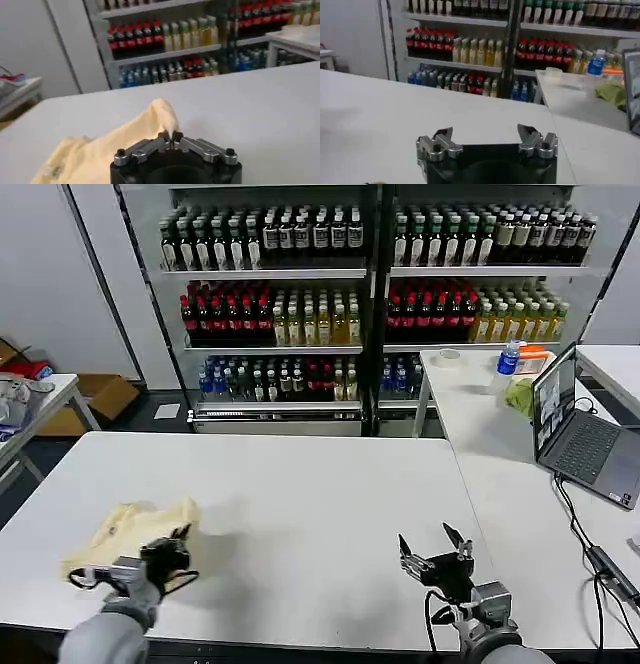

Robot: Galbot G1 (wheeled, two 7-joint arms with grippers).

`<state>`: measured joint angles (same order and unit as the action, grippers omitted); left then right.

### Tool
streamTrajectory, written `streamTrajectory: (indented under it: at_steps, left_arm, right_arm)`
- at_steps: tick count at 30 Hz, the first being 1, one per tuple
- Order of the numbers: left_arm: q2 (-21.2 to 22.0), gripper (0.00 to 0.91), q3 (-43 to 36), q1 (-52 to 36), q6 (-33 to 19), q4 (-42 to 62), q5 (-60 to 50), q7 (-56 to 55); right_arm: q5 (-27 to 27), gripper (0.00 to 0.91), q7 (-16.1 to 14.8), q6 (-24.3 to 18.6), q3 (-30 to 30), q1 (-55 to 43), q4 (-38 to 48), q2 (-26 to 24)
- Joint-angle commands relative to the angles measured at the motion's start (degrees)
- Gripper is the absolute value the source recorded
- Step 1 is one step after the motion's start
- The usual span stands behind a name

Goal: Fold and organize the clothes.

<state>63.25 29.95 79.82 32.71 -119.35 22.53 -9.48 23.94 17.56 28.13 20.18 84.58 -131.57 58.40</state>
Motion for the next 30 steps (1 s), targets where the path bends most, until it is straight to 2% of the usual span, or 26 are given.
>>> streamTrajectory:
  at_steps: [1,11,13,15,16,23,27,30]
  left_arm:
    - [10.68,0.010,-16.33,-9.15,0.29,3.10,-1.11,-3.95]
    - [15.60,0.010,-23.72,-18.18,-0.04,12.70,0.52,-4.86]
    - [16.41,0.050,-24.66,-19.28,-0.02,14.28,0.68,-4.65]
    - [16.96,0.584,-25.36,-19.87,0.01,15.15,0.78,-4.21]
    - [17.17,0.907,-25.71,-20.07,0.01,15.52,0.82,-3.85]
    - [18.94,0.907,-26.71,-18.86,-1.49,14.21,5.47,-0.37]
    - [19.73,0.907,-23.22,-16.08,-1.92,9.23,12.37,0.91]
    - [18.45,0.907,-18.43,-12.76,-3.04,3.53,16.63,1.92]
  right_arm:
    - [0.22,0.907,-0.05,0.05,0.61,-0.27,0.32,-0.38]
    - [0.91,0.907,-0.17,0.11,1.47,-0.66,0.42,-0.68]
    - [1.23,0.907,-0.17,0.10,1.77,-0.79,0.46,-0.76]
    - [1.46,0.907,-0.16,0.12,1.96,-0.93,0.46,-0.78]
    - [1.49,0.907,-0.18,0.12,2.01,-0.96,0.47,-0.79]
    - [1.69,0.907,-0.30,-0.18,1.80,-1.85,0.73,-0.79]
    - [1.90,0.907,-0.85,-2.25,1.02,-2.75,1.11,-0.64]
    - [2.32,0.907,-0.77,-3.34,0.12,-3.83,1.49,-0.47]
